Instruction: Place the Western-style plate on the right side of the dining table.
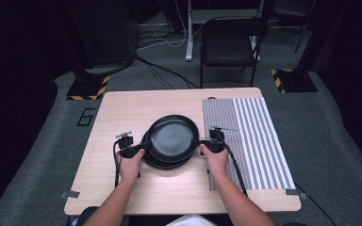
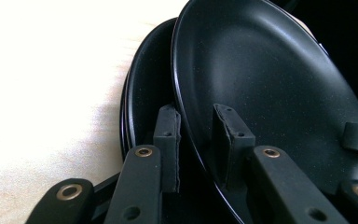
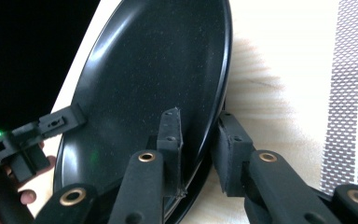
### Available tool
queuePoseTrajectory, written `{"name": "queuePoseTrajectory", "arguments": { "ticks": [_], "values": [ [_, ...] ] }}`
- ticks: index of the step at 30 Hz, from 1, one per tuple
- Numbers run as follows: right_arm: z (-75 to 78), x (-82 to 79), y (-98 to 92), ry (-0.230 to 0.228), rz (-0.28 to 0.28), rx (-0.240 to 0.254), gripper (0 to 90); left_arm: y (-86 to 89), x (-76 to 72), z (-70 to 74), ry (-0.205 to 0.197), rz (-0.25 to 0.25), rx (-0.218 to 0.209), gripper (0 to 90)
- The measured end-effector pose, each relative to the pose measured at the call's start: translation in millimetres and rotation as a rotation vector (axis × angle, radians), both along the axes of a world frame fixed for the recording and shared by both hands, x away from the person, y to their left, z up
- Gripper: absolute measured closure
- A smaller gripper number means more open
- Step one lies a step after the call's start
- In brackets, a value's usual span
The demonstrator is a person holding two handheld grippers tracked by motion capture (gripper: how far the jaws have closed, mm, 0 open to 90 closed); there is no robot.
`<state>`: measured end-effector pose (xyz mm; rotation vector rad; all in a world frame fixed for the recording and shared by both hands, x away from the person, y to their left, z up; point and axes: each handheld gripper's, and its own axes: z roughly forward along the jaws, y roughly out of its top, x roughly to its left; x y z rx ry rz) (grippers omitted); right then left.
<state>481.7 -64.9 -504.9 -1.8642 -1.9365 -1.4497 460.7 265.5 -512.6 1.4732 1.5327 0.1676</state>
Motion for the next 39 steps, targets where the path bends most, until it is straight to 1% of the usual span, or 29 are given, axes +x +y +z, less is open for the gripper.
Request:
{"name": "queuePoseTrajectory", "arguments": {
  "ticks": [2, 5, 6, 7, 12, 13, 17, 19, 21, 25, 27, 28, 30, 32, 35, 37, 38, 39],
  "values": [
    [-0.2, 0.1, 0.9, -0.006, -0.007, -0.002, 73.4, -0.3, 0.1, 0.0, -0.001, 0.004, 0.0, 72.3],
    [-0.4, 1.0, 0.7, -0.009, -0.003, -0.001, 73.4, -0.9, 0.2, 0.4, 0.0, 0.006, 0.006, 72.2],
    [-0.1, 1.0, 0.8, -0.003, -0.004, 0.001, 73.4, -1.1, 0.3, 0.4, -0.001, 0.007, 0.008, 72.2],
    [-0.3, 1.7, 0.6, -0.008, 0.0, -0.001, 73.4, -1.4, 0.5, 0.8, 0.001, 0.01, 0.009, 72.3],
    [-0.1, 2.7, 1.2, -0.003, -0.008, -0.001, 73.6, -2.7, 1.1, 2.2, 0.006, 0.016, 0.017, 72.3],
    [-0.1, 2.7, 1.3, -0.003, -0.01, -0.001, 73.7, -2.6, 2.0, 3.8, 0.016, 0.012, 0.019, 72.5],
    [-0.2, 3.6, 0.1, 0.01, -0.013, 0.013, 74.4, -2.4, 2.6, 4.7, 0.014, 0.013, 0.019, 73.1],
    [-0.6, 4.0, -0.1, 0.006, -0.012, 0.014, 74.4, -2.5, 2.4, 6.1, 0.011, 0.013, 0.024, 73.2],
    [-0.4, 3.8, 0.0, 0.012, -0.016, 0.018, 74.4, -2.8, 1.7, 7.3, 0.012, 0.014, 0.021, 73.3],
    [-0.2, 2.0, -0.5, 0.004, -0.014, 0.015, 74.5, -2.9, 1.2, 8.7, 0.002, 0.014, 0.022, 73.8],
    [0.7, 0.9, -1.3, 0.001, -0.017, 0.023, 74.6, -3.5, 0.6, 10.0, -0.005, 0.011, 0.023, 73.8],
    [1.6, 0.3, -1.9, -0.002, -0.018, 0.023, 74.7, -4.3, -0.1, 10.9, -0.007, 0.013, 0.018, 73.8],
    [3.8, -0.5, -2.9, -0.008, -0.022, 0.031, 75.2, -4.4, -0.7, 12.4, -0.015, 0.011, 0.024, 73.7],
    [6.5, -1.3, -3.5, -0.01, -0.024, 0.041, 75.8, -4.0, -1.3, 13.7, -0.023, 0.011, 0.021, 73.7],
    [9.8, -1.6, -3.5, -0.021, -0.019, 0.039, 75.8, -3.2, -2.5, 16.3, -0.024, 0.006, 0.02, 73.7],
    [10.8, -1.9, -3.8, -0.025, -0.017, 0.04, 75.8, -3.4, -2.9, 18.2, -0.037, 0.006, 0.022, 73.7],
    [11.6, -2.3, -3.8, -0.02, -0.017, 0.042, 75.7, -3.3, -3.6, 19.5, -0.036, 0.003, 0.024, 73.6],
    [12.1, -2.5, -4.0, -0.023, -0.016, 0.046, 75.7, -3.2, -3.7, 20.3, -0.046, 0.002, 0.028, 73.6]
  ]
}}
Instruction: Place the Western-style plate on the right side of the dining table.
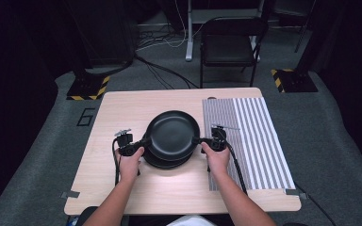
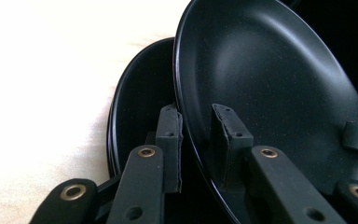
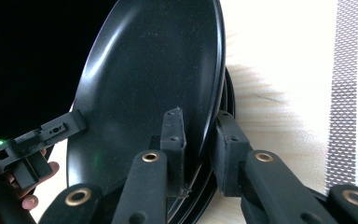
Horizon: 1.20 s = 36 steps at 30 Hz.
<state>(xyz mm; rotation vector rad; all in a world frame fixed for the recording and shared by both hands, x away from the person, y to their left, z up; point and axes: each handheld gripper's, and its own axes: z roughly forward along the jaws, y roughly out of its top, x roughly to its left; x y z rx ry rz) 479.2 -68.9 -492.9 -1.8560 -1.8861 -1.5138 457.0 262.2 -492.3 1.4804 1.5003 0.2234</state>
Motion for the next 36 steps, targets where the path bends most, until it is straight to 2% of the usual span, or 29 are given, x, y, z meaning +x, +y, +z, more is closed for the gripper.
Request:
{"name": "queuePoseTrajectory", "arguments": {
  "ticks": [11, 20, 36],
  "values": [
    [8.8, -2.6, -1.4, -0.026, 0.008, -0.005, 75.7, -0.7, -2.6, 8.3, -0.02, -0.004, 0.0, 73.5],
    [14.4, -2.8, -3.3, -0.028, 0.014, -0.008, 75.7, -1.4, -1.6, 13.7, -0.028, -0.02, 0.021, 73.2],
    [22.4, -6.4, -6.0, -0.045, 0.024, -0.003, 75.7, -1.6, -2.2, 22.6, -0.047, -0.036, 0.016, 73.2]
  ]
}}
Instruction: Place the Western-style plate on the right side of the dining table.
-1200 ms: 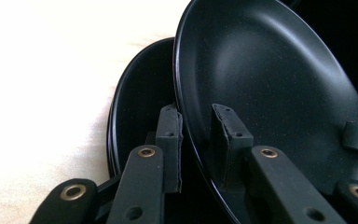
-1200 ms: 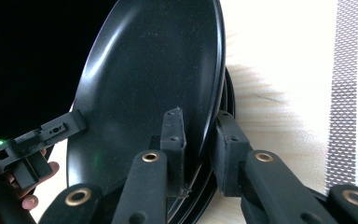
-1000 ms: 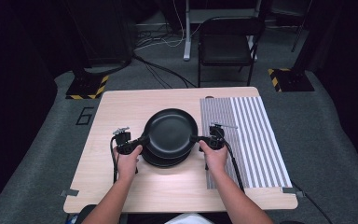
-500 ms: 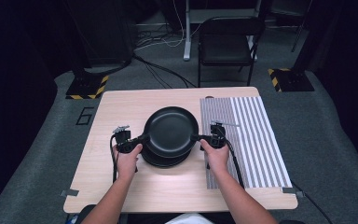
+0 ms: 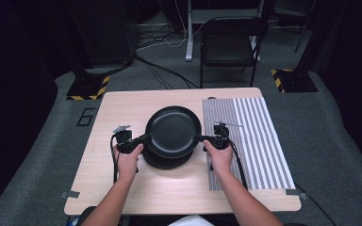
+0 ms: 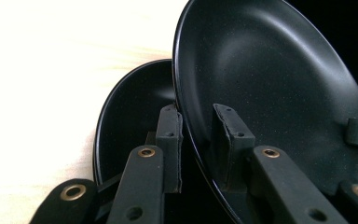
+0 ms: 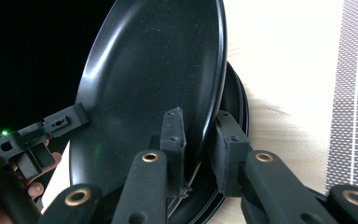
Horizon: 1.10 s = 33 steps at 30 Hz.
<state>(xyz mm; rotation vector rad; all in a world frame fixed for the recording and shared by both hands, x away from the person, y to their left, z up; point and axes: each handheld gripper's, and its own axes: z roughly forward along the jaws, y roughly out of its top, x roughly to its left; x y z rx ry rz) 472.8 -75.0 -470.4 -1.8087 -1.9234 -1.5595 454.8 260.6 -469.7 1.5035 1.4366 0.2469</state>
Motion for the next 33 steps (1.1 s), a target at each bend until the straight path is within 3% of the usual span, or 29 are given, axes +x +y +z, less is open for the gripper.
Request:
{"name": "queuePoseTrajectory", "arguments": {
  "ticks": [8, 17, 24, 33],
  "values": [
    [5.3, -3.0, -7.8, -0.004, -0.006, 0.014, 75.5, -6.7, 4.3, 10.1, -0.023, -0.033, 0.023, 73.1],
    [12.9, -7.5, -18.5, -0.02, -0.014, -0.003, 75.6, -15.6, 4.9, 15.7, -0.014, -0.076, 0.048, 72.7],
    [19.9, -13.6, -27.3, -0.049, -0.031, -0.001, 75.6, -24.7, 6.8, 25.7, -0.034, -0.103, 0.054, 72.7],
    [27.5, -22.3, -42.7, -0.052, -0.066, 0.01, 75.7, -39.4, 9.0, 34.6, -0.042, -0.134, 0.049, 72.9]
  ]
}}
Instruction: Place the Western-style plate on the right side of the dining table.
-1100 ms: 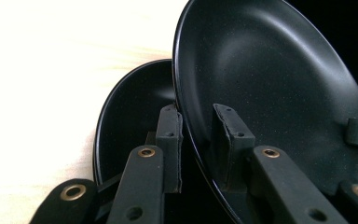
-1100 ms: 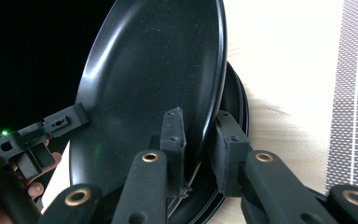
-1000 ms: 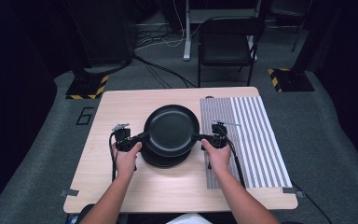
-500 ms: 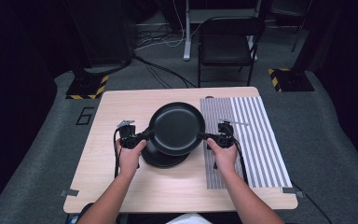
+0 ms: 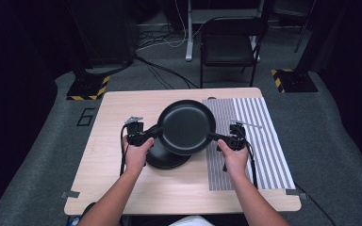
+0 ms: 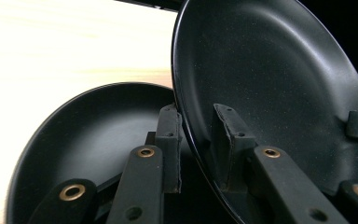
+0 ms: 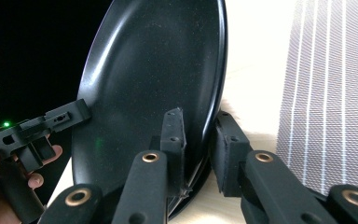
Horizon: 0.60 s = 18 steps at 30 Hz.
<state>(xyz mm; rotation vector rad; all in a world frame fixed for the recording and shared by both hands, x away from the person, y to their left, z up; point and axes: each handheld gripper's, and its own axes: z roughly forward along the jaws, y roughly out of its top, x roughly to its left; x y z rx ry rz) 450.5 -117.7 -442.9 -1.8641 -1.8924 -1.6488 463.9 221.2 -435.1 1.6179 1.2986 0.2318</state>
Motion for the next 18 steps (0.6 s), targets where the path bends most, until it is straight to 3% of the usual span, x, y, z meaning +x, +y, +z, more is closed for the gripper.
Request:
{"name": "queuePoseTrajectory", "arguments": {
  "ticks": [18],
  "values": [
    [13.6, -12.8, -23.9, -0.025, -0.041, -0.006, 75.6, -25.5, 3.9, 14.4, -0.021, -0.047, 0.006, 72.8]
  ]
}}
